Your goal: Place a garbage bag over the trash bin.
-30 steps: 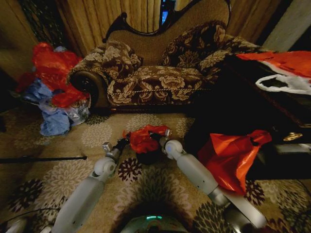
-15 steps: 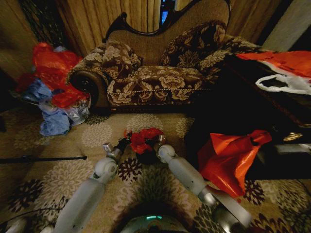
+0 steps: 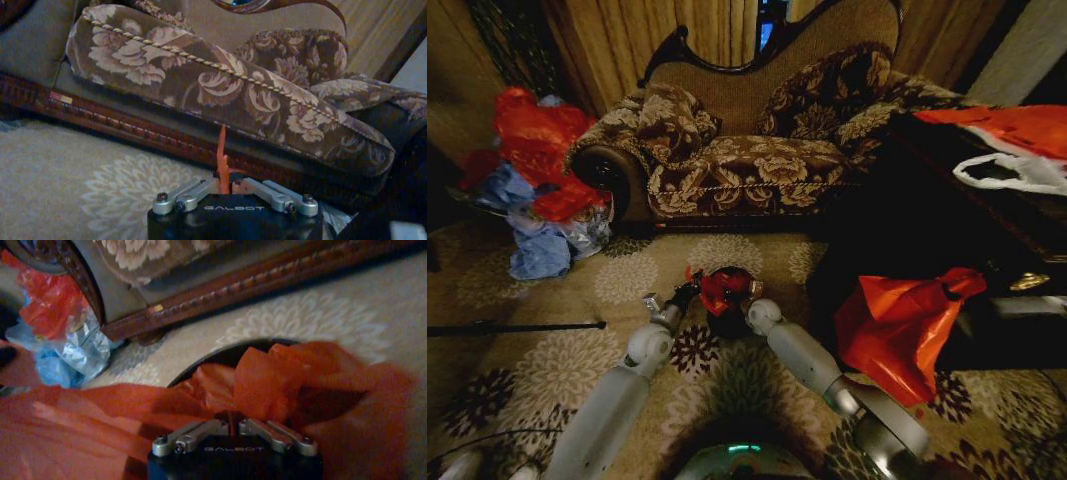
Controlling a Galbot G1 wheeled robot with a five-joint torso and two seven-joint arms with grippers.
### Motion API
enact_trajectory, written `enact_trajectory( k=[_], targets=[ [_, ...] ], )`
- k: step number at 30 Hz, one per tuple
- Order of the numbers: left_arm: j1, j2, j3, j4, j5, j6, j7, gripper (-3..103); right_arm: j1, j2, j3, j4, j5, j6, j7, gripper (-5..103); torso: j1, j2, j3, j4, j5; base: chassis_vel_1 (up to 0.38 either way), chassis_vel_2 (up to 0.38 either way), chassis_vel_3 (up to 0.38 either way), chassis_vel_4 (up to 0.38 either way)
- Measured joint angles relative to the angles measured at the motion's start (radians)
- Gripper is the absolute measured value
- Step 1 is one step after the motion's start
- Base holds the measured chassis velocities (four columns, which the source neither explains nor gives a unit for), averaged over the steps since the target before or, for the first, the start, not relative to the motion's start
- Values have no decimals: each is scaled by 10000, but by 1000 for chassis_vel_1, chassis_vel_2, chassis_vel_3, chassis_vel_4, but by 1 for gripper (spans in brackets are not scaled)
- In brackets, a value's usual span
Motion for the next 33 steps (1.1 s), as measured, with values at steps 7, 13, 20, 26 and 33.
enact_trajectory(
  k=[7,13,20,26,33],
  targets=[
    [120,84,-155,-276,-35,1,-99,0,-511,-1399,160,2628,-234,-41,1396,32,0,1,-1,-3,0,0,0,0,0],
    [355,506,-328,-594,-172,0,-172,0,-780,-2055,567,4286,-337,-66,1769,59,-1,1,-1,0,0,0,0,0,0],
    [423,668,-404,-671,-258,-6,-220,0,-1192,-2560,1194,4523,-900,-146,1125,76,0,1,-1,0,-1,0,0,0,0],
    [373,785,-377,-687,-318,-3,-253,0,-1517,-2585,1376,3674,-1538,-199,101,99,0,0,1,-2,0,0,0,0,0],
    [359,889,-333,-724,-470,24,-262,0,-1195,-2487,1250,2426,-2013,-317,-1050,100,0,0,1,-3,0,0,0,0,0]
  ],
)
